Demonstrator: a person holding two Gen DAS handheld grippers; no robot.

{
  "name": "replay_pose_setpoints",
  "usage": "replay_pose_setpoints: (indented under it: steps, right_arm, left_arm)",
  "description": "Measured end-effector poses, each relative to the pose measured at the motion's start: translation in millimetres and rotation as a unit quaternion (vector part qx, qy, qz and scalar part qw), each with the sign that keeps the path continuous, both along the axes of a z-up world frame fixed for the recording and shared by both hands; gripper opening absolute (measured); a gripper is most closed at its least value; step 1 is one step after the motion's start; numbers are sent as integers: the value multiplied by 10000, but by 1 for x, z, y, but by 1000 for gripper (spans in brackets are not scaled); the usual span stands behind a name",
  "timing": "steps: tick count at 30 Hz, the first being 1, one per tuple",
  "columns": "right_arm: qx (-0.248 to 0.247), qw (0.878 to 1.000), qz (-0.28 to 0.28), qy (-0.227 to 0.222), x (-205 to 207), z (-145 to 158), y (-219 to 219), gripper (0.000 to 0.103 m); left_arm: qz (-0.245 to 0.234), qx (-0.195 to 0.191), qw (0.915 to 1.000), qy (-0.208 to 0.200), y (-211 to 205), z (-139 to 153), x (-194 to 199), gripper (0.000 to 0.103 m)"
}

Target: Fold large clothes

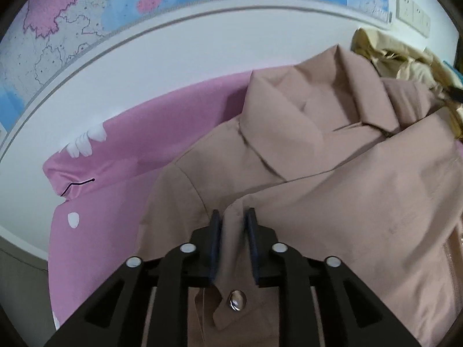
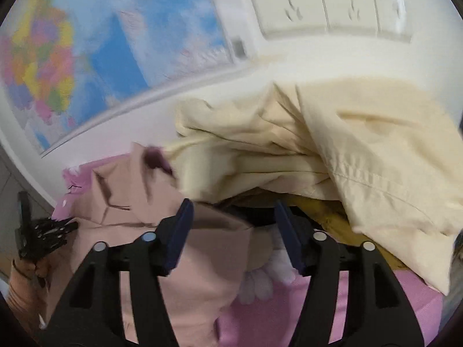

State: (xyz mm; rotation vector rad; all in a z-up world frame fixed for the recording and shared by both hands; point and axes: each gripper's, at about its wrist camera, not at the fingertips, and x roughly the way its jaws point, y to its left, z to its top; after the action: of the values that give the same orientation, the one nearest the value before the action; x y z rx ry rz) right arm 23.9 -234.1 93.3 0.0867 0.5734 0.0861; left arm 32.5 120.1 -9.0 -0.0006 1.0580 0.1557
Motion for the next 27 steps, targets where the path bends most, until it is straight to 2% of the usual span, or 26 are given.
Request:
replay_pose_setpoints:
  steps: [3, 6, 7, 9, 11, 13, 16, 19, 23, 27]
  right_arm:
    - [-275, 9963, 809, 76, -17, -8, 40, 58]
    - [-934, 9844, 1420, 463, -13, -32, 89, 56]
    - [-1121, 9807, 1481, 612, -6, -44, 101, 56]
    - [-1113, 9780, 1484, 953, 12, -64, 108, 56]
    - [-1190, 9770, 1349, 1148, 27, -79, 107, 54]
    - [-1441, 9763, 1055, 1221, 39, -93, 100, 53]
    - [-1361, 9792, 935, 1180, 41, -95, 90, 52]
    - [-1350, 9805, 765, 1204, 41, -91, 87, 54]
    - [-944, 9845, 981, 1110, 26, -78, 94, 55]
    - [-658, 9816, 1516, 956, 3, -69, 121, 62]
  left_arm:
    - [-30, 11, 10000, -63, 0, -5, -3, 20]
    - [-11, 34, 10000, -79, 1, -7, -1, 24]
    - [14, 59, 9999, -94, 1, -7, -1, 25]
    - [167, -23, 9997, -162, 7, -2, -3, 40]
    - [349, -97, 9987, -372, 18, 13, -14, 49]
    - [466, 13, 9971, -609, 27, 31, -31, 52]
    - [721, 140, 9933, -889, 47, 57, -67, 58]
    - [998, 261, 9895, -1017, 70, 71, -113, 63]
    - [1053, 376, 9917, -639, 83, 59, -164, 64]
    - [1005, 130, 9946, -215, 86, 35, -198, 64]
